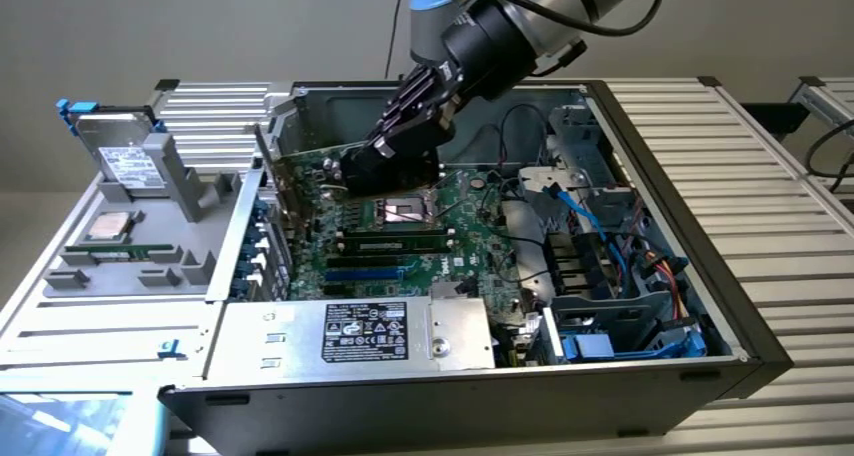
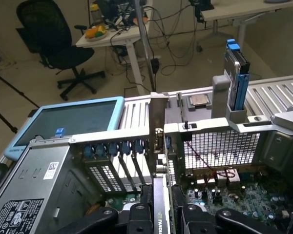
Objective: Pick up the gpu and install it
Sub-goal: 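Insert the gpu into the slot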
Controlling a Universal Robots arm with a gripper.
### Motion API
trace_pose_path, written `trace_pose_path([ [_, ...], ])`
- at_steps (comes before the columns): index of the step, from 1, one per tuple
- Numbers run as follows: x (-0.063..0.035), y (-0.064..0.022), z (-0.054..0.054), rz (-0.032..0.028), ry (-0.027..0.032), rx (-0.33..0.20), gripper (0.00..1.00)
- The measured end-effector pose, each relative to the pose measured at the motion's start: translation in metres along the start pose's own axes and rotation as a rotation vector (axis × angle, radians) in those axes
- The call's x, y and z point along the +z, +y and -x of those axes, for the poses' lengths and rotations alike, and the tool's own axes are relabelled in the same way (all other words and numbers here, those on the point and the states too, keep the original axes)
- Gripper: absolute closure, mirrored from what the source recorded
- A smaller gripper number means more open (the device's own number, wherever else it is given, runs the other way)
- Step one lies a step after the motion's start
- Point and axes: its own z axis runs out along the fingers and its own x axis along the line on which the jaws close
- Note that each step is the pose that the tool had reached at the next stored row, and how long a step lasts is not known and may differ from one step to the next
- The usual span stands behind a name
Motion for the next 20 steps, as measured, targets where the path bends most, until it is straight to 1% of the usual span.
trace_pose_path([
  [5,0.0060,-0.0068,0.000,0.0057,-0.0009,-0.003,0.72],
  [7,0.0076,-0.0087,0.000,0.0117,-0.0011,-0.005,0.72],
  [10,0.0098,-0.0112,-0.001,0.0226,-0.0020,-0.012,0.72],
  [11,0.0107,-0.0121,-0.001,0.0248,-0.0025,-0.015,0.72],
  [13,0.0124,-0.0140,-0.002,0.0281,-0.0043,-0.021,0.72],
  [15,0.0144,-0.0164,-0.003,0.0291,-0.0052,-0.026,0.72],
  [17,0.0153,-0.0194,-0.003,0.0298,-0.0042,-0.030,0.72],
  [18,0.0147,-0.0211,-0.003,0.0312,-0.0034,-0.032,0.72],
  [20,0.0130,-0.0243,-0.003,0.0379,-0.0037,-0.037,0.72],
])
